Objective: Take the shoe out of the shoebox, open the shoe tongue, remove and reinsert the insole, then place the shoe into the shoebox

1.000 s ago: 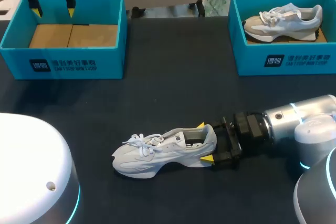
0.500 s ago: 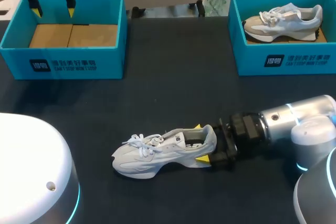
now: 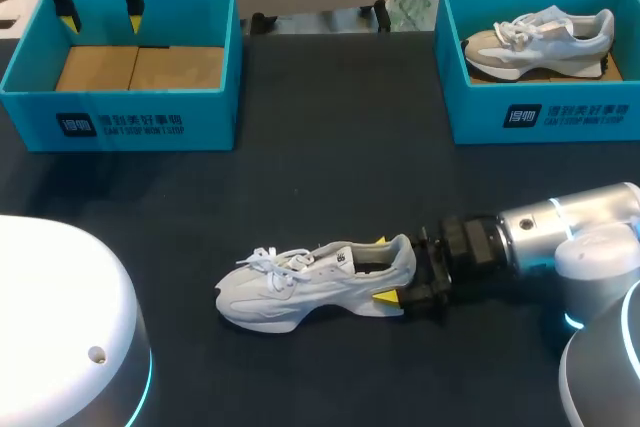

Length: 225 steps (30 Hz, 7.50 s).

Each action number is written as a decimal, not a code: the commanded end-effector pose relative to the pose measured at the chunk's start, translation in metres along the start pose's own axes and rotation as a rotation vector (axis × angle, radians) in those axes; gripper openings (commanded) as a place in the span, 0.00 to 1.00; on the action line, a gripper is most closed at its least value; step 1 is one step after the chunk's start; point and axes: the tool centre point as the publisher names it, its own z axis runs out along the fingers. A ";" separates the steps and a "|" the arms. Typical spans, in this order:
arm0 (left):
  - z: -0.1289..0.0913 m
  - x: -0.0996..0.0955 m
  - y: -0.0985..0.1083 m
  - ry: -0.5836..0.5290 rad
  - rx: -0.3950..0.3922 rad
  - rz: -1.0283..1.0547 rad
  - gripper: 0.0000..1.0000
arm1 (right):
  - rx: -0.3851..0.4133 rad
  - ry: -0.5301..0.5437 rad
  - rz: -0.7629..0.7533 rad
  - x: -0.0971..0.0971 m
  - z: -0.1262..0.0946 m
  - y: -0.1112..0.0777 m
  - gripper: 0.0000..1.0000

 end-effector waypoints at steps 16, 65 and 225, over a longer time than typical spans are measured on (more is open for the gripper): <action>0.000 0.000 0.000 0.000 0.000 0.000 1.00 | 0.035 -0.013 0.064 0.002 -0.005 -0.007 1.00; -0.003 0.004 0.006 0.013 -0.009 0.016 1.00 | 0.032 -0.032 0.081 -0.008 -0.030 -0.022 0.00; 0.020 0.303 0.271 0.120 -0.156 0.085 1.00 | 0.032 -0.032 0.081 -0.008 -0.030 -0.022 0.00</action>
